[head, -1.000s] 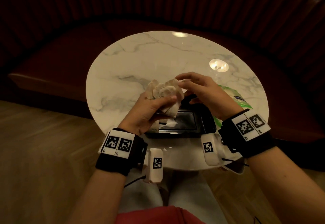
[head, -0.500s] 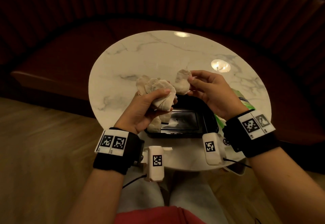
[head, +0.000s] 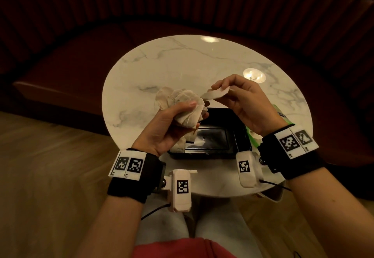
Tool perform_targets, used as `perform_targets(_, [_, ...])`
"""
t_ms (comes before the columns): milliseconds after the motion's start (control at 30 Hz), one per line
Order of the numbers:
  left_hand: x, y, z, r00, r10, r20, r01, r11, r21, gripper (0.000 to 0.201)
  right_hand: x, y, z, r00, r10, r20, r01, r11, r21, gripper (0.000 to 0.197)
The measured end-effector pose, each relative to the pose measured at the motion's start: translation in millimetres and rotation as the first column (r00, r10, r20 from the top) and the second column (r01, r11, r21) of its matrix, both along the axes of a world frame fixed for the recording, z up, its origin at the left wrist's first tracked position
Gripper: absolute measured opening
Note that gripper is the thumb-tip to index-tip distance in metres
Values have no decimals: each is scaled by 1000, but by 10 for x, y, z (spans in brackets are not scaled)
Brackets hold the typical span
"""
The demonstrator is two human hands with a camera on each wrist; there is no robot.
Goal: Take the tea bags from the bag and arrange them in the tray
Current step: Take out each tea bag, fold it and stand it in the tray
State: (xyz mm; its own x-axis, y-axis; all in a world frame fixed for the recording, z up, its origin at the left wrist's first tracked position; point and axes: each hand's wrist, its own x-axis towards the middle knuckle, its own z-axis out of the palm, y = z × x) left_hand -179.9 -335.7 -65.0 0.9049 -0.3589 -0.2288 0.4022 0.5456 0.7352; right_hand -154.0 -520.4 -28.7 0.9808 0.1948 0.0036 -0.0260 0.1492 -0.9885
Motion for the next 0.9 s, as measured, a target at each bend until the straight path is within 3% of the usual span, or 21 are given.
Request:
perform_targets(167, [-37,-32,30,997,-66,42,66,998,-9,17,37,44,29,996,5,-89,2,997,77,31])
perform_targets(300, [-43,-50,14,991,-87,105,86,996,13,22,63,35,38,997,-1,-79,1,1000,0,32])
perform_targets(433, [-16,-73,-16,989,-63,134,64,998,-2,33,61,-6,30,987,-87,-132,90,996,18,23])
perform_targets(533, [5,-102,-39,988,2,154,5,999,-42,34,18,-6,1,975,-129,-180,148,984,95,29])
perform_targets(633, [16,-142,-61,986,61,158,-55,998,-41,43,-40,3,-73,992,-123,-38,124,992,18,39])
perform_targets(767, [19,-165,-91,982,38,186,-40,999,5,45,-60,30,-60,979,-105,177,144,964,-224,49])
perform_targets(900, [45,-129,-121,976,31,216,-41,998,44,48,-34,-6,-6,963,-67,260,159,922,-352,50])
